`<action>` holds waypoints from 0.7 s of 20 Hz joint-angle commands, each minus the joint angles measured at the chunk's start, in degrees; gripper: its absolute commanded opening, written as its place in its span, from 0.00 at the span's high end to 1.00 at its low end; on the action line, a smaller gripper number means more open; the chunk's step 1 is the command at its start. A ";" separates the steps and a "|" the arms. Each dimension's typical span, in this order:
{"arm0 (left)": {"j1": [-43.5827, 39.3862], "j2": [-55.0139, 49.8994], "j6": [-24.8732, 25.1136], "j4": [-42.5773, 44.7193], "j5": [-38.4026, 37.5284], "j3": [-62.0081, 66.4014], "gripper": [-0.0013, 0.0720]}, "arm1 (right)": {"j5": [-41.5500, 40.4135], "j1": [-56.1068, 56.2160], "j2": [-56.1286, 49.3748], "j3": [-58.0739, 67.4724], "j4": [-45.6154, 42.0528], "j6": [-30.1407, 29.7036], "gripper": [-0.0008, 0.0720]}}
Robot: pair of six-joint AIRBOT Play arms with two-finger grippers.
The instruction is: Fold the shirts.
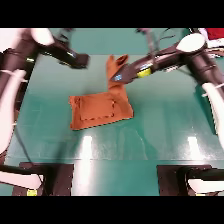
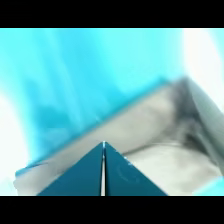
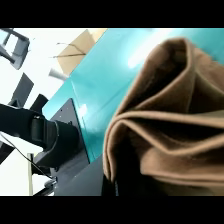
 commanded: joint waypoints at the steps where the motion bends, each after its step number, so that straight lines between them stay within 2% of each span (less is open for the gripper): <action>1: 7.78 9.49 0.09 6.45 -1.70 0.37 0.95 | -10.60 11.10 -6.29 0.09 0.00 -0.76 0.84; 2: 9.14 11.13 0.11 6.45 -1.75 0.37 0.95 | -13.22 13.94 -8.31 0.09 0.00 -1.38 0.77; 3: 10.21 12.48 0.11 6.45 -1.86 0.35 0.95 | -15.91 16.50 -10.16 0.11 0.07 -1.75 0.48; 4: 10.82 13.27 0.13 6.45 -2.10 0.35 0.95 | -16.85 18.23 -11.58 0.68 -0.11 -1.95 0.32; 5: 11.04 13.73 0.17 6.49 -2.54 0.33 0.95 | -15.56 19.06 -13.03 2.23 -0.63 -2.10 0.33; 7: 11.02 13.84 0.57 6.16 -3.78 0.31 0.95 | -11.13 17.84 -14.05 5.05 -4.11 -0.70 0.47; 10: 11.02 13.79 0.59 4.74 -5.27 0.31 0.95 | -7.56 11.17 -11.04 2.89 -13.40 3.04 0.47; 14: 11.02 13.77 0.57 4.20 -5.92 0.31 0.95 | -7.67 -3.63 -3.43 -10.05 -15.56 3.56 0.47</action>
